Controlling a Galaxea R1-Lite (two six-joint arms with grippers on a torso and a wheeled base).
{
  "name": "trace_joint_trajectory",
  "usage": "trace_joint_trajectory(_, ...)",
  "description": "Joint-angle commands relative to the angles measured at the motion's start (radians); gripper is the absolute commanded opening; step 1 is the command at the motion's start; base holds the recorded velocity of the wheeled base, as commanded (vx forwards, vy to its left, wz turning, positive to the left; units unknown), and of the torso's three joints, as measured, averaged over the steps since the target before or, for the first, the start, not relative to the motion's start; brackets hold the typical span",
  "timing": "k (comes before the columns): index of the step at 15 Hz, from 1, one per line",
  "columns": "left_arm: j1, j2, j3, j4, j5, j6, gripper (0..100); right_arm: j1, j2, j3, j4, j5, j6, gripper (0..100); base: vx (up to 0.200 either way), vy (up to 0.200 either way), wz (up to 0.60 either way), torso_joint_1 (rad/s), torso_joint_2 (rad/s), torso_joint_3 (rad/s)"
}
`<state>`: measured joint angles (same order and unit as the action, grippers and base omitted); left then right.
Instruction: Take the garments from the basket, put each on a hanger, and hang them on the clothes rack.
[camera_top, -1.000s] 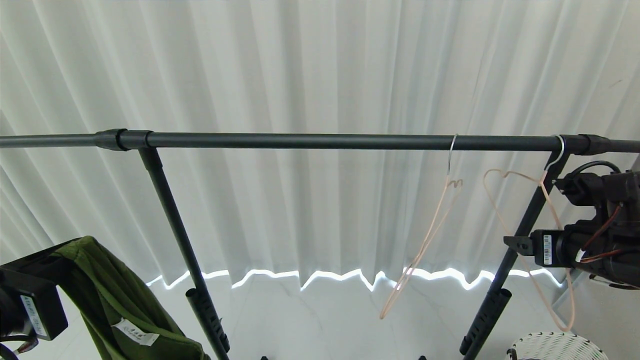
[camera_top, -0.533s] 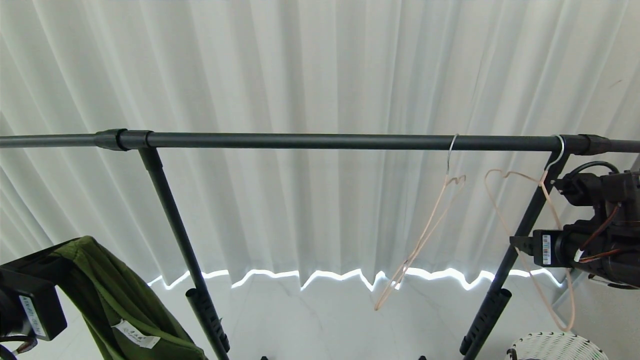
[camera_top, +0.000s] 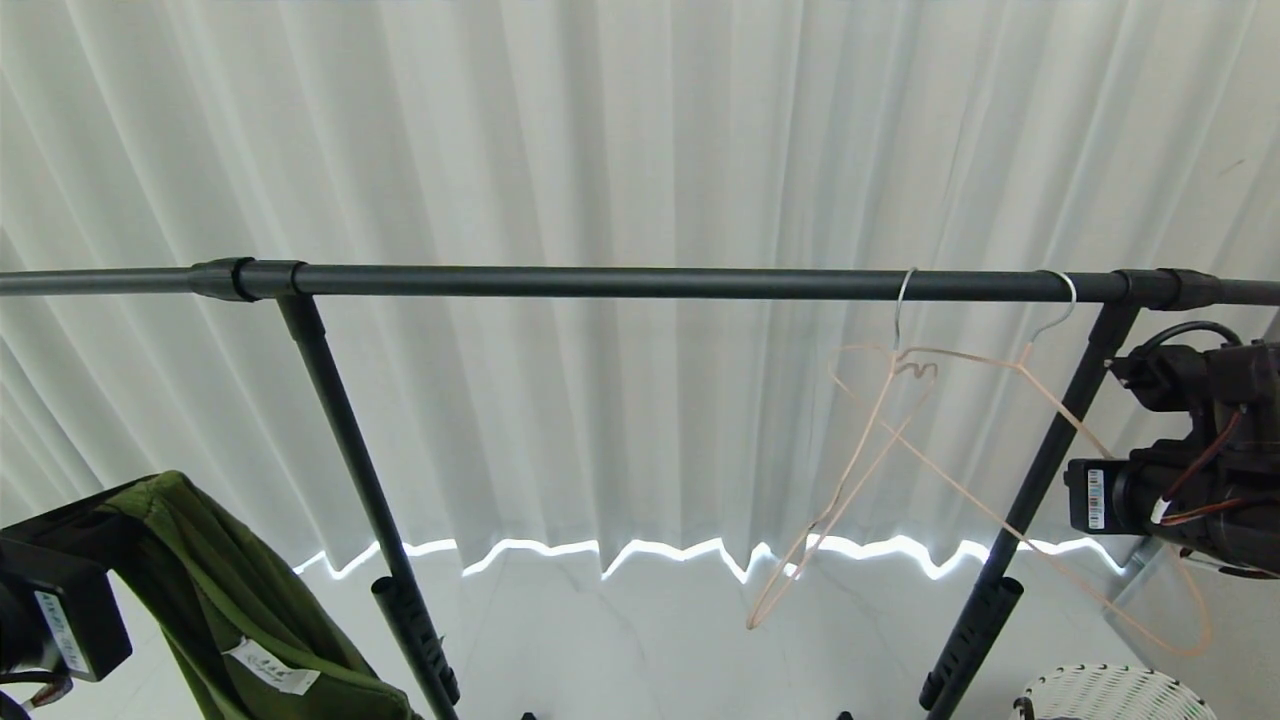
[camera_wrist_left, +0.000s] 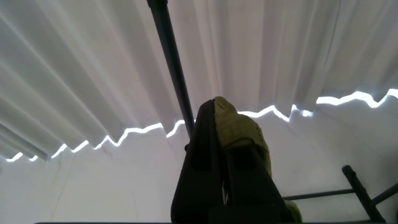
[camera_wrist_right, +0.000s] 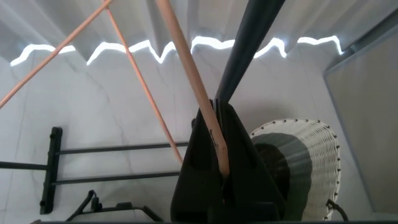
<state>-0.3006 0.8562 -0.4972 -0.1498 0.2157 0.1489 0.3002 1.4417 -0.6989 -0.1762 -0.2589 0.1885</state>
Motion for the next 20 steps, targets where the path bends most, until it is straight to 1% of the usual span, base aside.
trace_joint_trajectory(1,0.000,0.001,0.002,-0.010,0.001,0.000,0,0.000,-0.004,-0.001,0.000,0.000,0.000,0,0.000,0.000,0.00,0.000,0.00,0.000)
trace_joint_trajectory(8,0.000,0.000,0.005,-0.011,0.001,0.000,0,-0.006,-0.044,0.003,0.003,-0.003,0.002,0,0.000,0.000,0.00,0.000,0.00,0.000)
trace_joint_trajectory(11,-0.002,-0.002,0.005,-0.013,0.001,0.001,0,-0.006,-0.050,0.004,0.003,-0.028,0.002,0,0.000,0.000,0.00,0.000,0.00,0.000)
trace_joint_trajectory(16,-0.002,-0.003,0.006,-0.022,0.001,0.001,0,-0.007,-0.098,0.007,0.004,-0.036,0.000,0,0.000,0.000,0.00,0.000,0.00,0.000)
trace_joint_trajectory(20,-0.002,-0.003,0.006,-0.022,0.001,0.004,0,-0.007,-0.127,0.010,0.015,-0.056,0.000,0,0.000,0.000,0.00,0.000,0.00,0.000)
